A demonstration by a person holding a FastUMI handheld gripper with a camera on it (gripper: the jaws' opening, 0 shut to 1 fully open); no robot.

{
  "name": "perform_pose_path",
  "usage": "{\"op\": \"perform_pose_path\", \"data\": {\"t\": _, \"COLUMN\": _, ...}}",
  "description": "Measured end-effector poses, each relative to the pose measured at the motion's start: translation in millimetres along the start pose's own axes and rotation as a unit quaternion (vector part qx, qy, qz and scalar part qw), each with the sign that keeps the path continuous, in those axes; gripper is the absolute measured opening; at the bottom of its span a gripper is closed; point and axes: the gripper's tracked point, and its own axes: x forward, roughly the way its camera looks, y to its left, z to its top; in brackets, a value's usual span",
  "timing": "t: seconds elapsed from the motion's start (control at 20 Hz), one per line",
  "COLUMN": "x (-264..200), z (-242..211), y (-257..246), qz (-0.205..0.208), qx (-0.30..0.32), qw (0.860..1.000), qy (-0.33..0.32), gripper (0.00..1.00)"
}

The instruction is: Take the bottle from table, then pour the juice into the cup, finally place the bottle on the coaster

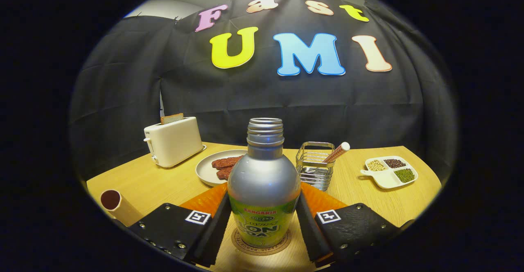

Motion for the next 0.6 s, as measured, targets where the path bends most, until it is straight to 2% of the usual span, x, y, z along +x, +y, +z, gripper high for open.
{"op": "perform_pose_path", "data": {"t": 0.05, "x": 0, "z": 3, "y": 3, "qz": 0.007, "qx": 0.005, "qw": 1.000, "qy": -0.004, "gripper": 0.82}}
{"op": "perform_pose_path", "data": {"t": 0.1, "x": -2, "z": 7, "y": 7, "qz": 0.013, "qx": 0.006, "qw": 1.000, "qy": -0.008, "gripper": 0.99}}
{"op": "perform_pose_path", "data": {"t": 0.4, "x": -41, "z": 74, "y": 9, "qz": -0.004, "qx": 0.007, "qw": 0.998, "qy": -0.064, "gripper": 0.98}}
{"op": "perform_pose_path", "data": {"t": 0.6, "x": -86, "z": 149, "y": -6, "qz": -0.055, "qx": 0.007, "qw": 0.993, "qy": -0.107, "gripper": 0.98}}
